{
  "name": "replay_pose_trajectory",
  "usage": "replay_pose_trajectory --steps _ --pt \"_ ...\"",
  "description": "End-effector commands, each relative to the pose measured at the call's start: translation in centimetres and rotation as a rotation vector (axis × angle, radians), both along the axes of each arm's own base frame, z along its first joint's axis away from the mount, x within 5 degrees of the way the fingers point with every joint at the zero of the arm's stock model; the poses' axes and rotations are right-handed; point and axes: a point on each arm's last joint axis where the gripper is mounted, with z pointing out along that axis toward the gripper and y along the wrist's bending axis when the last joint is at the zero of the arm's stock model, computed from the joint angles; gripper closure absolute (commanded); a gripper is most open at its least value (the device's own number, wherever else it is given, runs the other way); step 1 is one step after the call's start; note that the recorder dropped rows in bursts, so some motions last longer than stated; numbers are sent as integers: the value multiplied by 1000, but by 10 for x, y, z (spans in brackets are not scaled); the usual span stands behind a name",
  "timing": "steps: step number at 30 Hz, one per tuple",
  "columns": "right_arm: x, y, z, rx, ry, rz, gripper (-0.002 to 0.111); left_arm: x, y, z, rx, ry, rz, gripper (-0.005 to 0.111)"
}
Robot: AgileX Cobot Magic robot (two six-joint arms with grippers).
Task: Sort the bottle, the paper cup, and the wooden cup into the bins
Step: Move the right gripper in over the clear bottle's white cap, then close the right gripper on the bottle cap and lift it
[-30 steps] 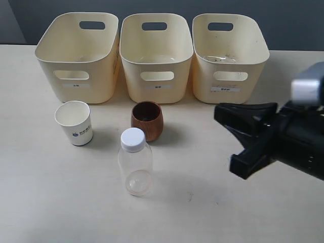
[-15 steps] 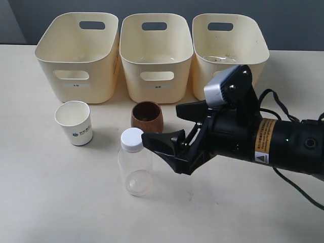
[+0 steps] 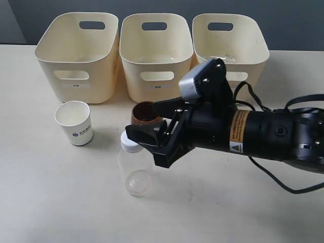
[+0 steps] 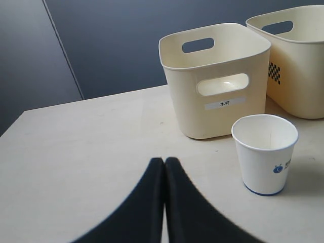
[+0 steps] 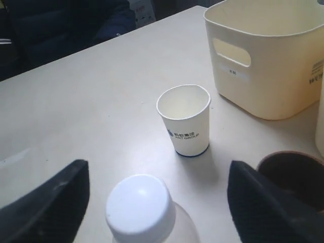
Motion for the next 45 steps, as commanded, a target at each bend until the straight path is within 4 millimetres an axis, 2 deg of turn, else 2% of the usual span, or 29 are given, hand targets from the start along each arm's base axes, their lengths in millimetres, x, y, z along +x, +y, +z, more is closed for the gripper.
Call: replay_pose_trajectory --steps 1,7,12,21,28,36,45 --pt "6 12 -7 -59 -3 1 36 0 0 0 -3 -4 -3 107" --pt "15 18 -14 -95 -37 -27 36 0 0 0 -3 -4 -3 107" --pt "14 20 -18 -107 -29 -18 36 0 0 0 -3 -4 -3 107" --pt "9 27 -9 -5 -61 29 36 0 0 0 -3 -4 -3 107" --pt "10 25 -15 -64 -45 15 36 0 0 0 -3 -4 -3 107" --pt "-3 36 -16 -87 -58 69 36 0 0 0 -3 -4 -3 107" --pt "1 30 -25 -196 -41 2 36 0 0 0 -3 -4 -3 107"
